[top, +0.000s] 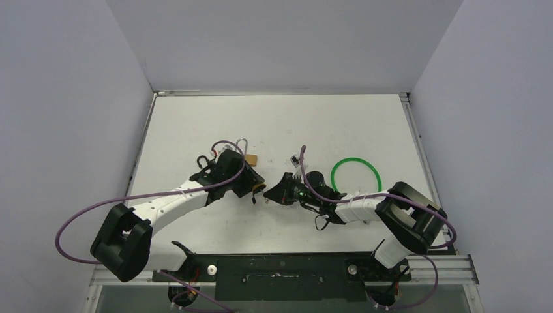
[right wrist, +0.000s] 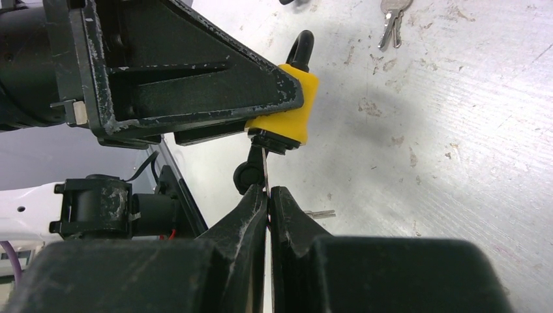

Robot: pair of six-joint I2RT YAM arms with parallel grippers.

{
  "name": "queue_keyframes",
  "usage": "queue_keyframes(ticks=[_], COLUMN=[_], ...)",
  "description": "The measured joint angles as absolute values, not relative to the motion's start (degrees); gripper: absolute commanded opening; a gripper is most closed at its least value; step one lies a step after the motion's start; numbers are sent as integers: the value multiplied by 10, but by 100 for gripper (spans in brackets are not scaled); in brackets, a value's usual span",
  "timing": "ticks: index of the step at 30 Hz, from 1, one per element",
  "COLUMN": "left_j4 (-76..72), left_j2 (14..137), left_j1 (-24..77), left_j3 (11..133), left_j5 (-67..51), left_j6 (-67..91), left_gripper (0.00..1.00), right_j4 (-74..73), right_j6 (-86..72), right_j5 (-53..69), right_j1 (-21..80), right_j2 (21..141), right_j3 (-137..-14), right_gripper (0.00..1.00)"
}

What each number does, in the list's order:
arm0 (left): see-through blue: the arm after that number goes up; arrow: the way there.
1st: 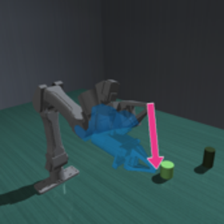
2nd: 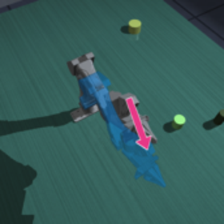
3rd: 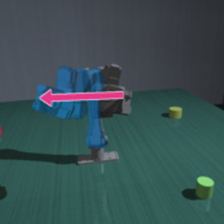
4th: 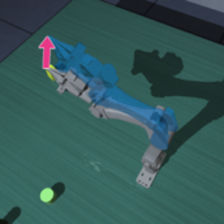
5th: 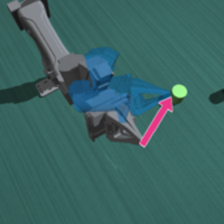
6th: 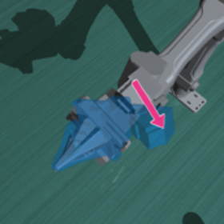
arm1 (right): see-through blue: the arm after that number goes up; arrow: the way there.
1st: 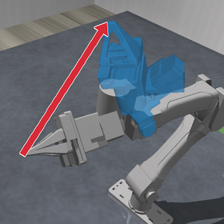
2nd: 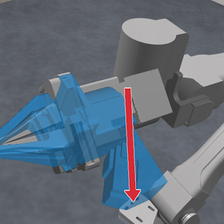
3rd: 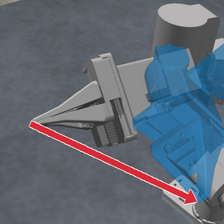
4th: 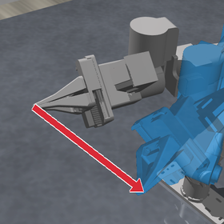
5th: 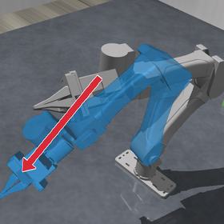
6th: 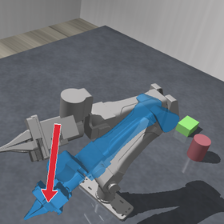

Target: Unlock with the key

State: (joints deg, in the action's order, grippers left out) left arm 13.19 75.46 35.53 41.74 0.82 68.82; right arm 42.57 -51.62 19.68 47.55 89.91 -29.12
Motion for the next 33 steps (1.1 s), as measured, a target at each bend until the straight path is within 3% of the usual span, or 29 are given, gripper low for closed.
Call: queue_keyframes(ticks=[33], left_j4=[130], left_j2=[749], left_j1=[350], left_j3=[416], left_j5=[10], left_j6=[703], left_gripper=[0], right_j4=[389], right_j6=[-473], right_j5=[189], right_j1=[475], right_j2=[894], right_j3=[-310], right_gripper=[0])
